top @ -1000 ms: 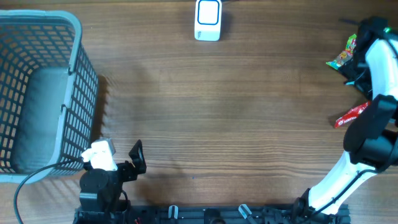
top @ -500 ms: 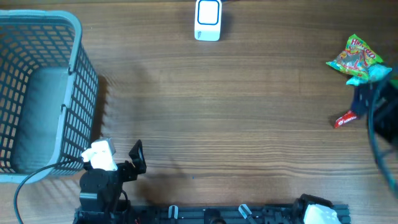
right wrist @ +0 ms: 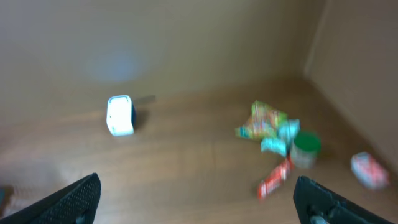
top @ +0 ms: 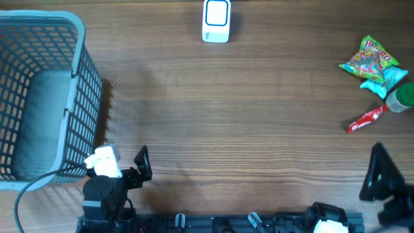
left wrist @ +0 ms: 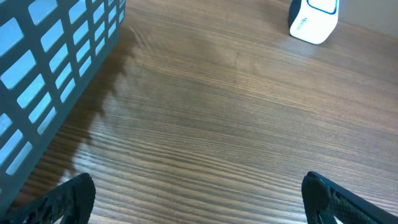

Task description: Scan the item barcode

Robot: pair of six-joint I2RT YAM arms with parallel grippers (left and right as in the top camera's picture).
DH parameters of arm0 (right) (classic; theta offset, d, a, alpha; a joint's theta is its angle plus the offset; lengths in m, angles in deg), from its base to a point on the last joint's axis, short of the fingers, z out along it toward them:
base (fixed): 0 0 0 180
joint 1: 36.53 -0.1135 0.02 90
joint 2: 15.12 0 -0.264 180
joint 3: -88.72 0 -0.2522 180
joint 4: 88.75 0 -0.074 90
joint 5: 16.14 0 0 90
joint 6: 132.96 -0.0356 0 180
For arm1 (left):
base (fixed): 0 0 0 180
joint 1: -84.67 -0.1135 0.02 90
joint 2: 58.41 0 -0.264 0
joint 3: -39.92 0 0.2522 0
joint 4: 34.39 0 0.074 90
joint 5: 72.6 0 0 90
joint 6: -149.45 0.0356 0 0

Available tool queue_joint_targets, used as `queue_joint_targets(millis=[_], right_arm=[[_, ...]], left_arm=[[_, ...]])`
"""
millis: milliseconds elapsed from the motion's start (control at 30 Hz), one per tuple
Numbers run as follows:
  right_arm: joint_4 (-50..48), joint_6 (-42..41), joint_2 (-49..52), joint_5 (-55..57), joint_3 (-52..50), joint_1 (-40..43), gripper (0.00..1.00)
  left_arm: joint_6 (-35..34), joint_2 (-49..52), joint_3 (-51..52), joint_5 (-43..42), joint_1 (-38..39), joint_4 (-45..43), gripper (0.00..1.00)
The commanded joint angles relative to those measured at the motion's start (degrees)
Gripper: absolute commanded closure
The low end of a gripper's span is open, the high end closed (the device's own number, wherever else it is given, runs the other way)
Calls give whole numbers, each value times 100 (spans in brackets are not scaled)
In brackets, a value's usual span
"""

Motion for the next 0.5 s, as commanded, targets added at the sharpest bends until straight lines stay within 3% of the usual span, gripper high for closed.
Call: queue_joint_targets(millis=[0, 233, 467], right_arm=[[-815, 483, -774, -295, -719, -345, 1], [-3775, 483, -2752, -448, -4074, -872, 0], [-7923, 468, -3985, -1211, -7807, -1014, 0]], left_arm=[[31, -42, 24, -7, -20, -13, 0], [31, -42, 24, -7, -20, -13, 0], [31, -42, 24, -7, -20, -13, 0]])
